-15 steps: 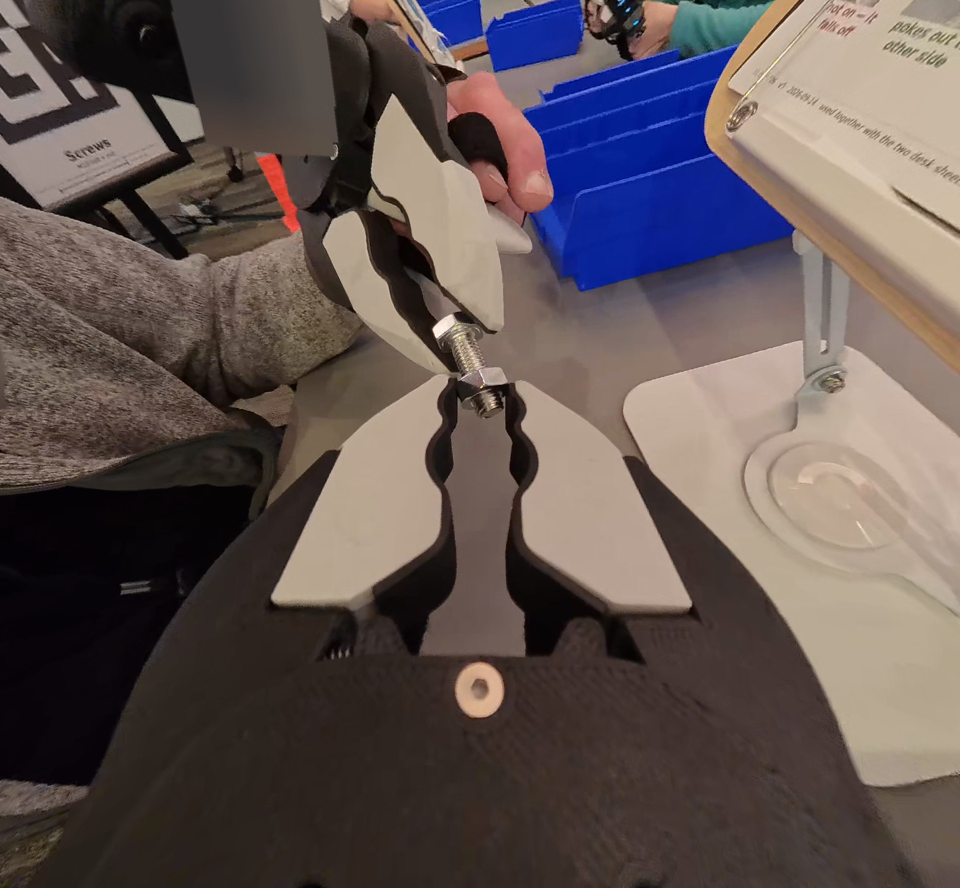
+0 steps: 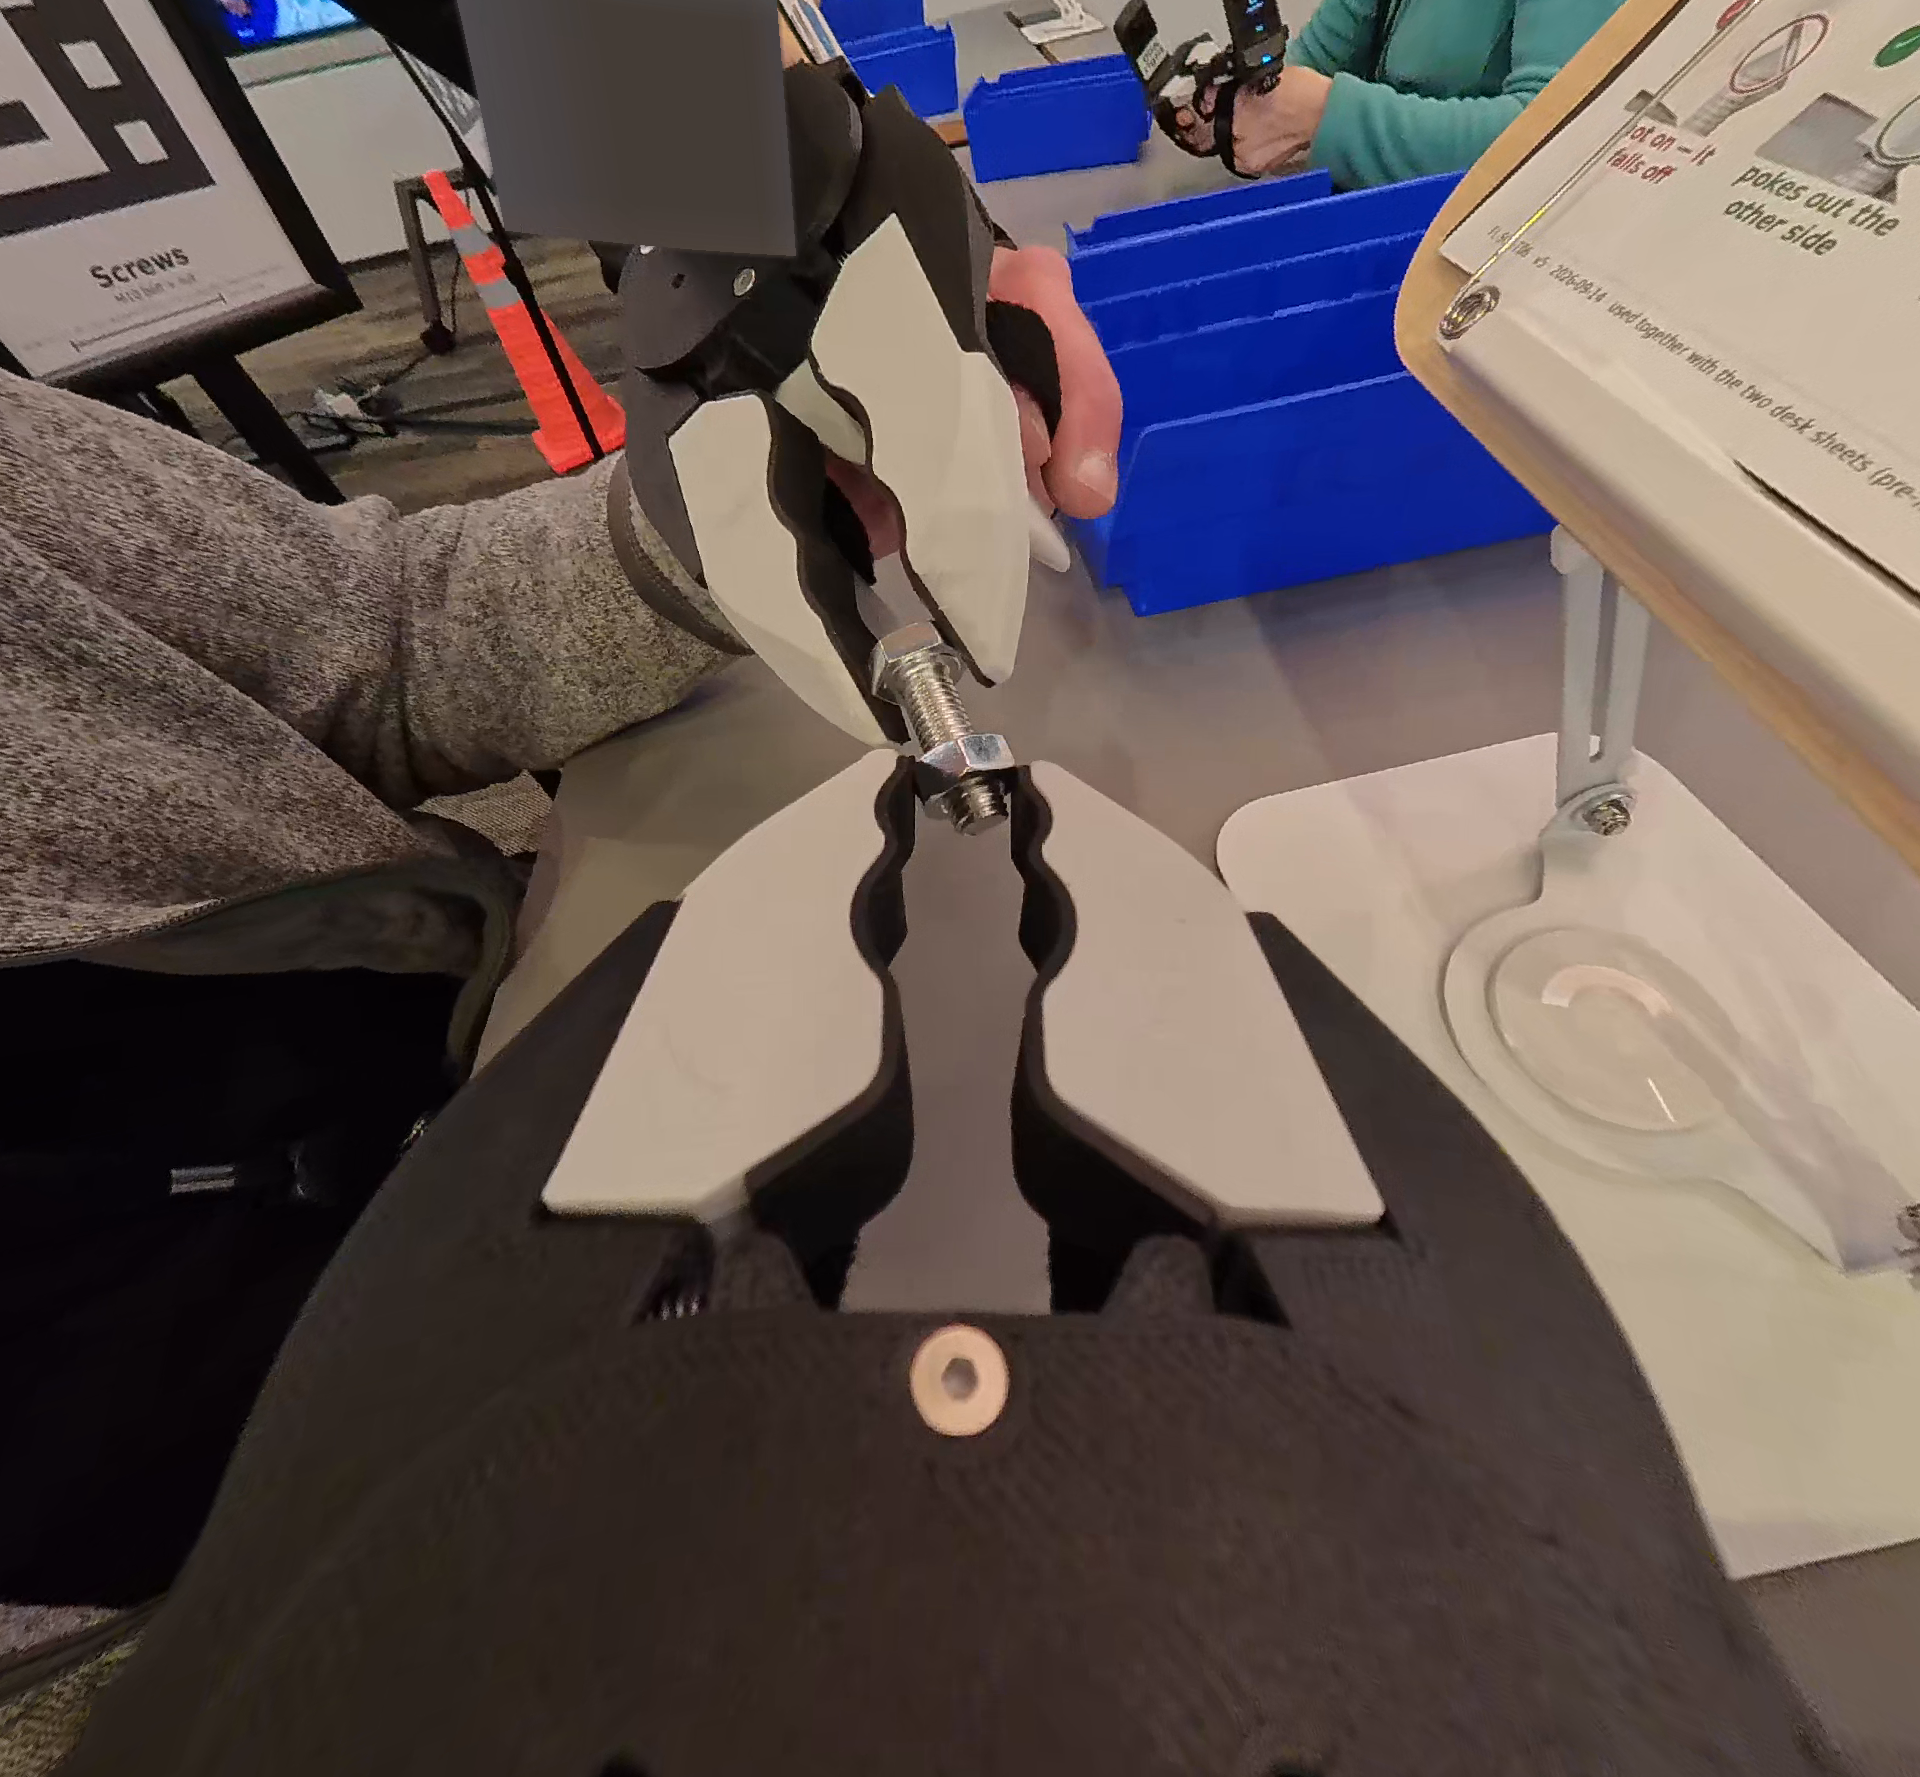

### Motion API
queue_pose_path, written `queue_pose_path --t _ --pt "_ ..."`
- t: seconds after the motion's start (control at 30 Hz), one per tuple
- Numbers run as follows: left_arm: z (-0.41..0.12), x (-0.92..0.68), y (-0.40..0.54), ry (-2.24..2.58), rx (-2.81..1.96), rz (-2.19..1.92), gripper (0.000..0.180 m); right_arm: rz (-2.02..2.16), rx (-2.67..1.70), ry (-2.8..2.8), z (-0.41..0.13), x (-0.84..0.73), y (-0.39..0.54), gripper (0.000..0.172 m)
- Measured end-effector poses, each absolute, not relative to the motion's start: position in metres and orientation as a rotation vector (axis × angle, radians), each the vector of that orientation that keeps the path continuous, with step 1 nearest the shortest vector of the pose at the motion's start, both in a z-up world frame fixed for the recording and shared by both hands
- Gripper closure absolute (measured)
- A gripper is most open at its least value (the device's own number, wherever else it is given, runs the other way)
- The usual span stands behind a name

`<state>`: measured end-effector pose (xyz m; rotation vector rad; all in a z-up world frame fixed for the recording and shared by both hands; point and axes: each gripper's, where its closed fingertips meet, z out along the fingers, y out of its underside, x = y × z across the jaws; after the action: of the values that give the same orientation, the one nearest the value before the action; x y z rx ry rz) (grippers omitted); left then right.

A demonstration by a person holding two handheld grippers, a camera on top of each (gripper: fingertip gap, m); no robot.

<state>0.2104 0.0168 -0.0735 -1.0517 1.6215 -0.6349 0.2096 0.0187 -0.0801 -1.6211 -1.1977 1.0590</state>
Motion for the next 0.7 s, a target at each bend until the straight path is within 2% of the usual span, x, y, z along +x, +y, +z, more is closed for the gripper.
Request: queue_pose_path --t 0.4,0.53,0.7 --pt "-0.069 0.210 0.021 1.546 -1.075 -0.721 0.163 1.067 -1.577 -1.135 -0.070 0.215 0.024 0.153" --pt "-0.062 0.208 0.020 1.499 -1.060 -0.819 0.163 1.080 -1.533 -1.098 -0.061 0.226 0.025 0.148" --pt "-0.063 0.210 0.020 1.451 -1.045 -0.925 0.163 1.412 -1.476 -0.953 -0.051 0.230 0.021 0.143"
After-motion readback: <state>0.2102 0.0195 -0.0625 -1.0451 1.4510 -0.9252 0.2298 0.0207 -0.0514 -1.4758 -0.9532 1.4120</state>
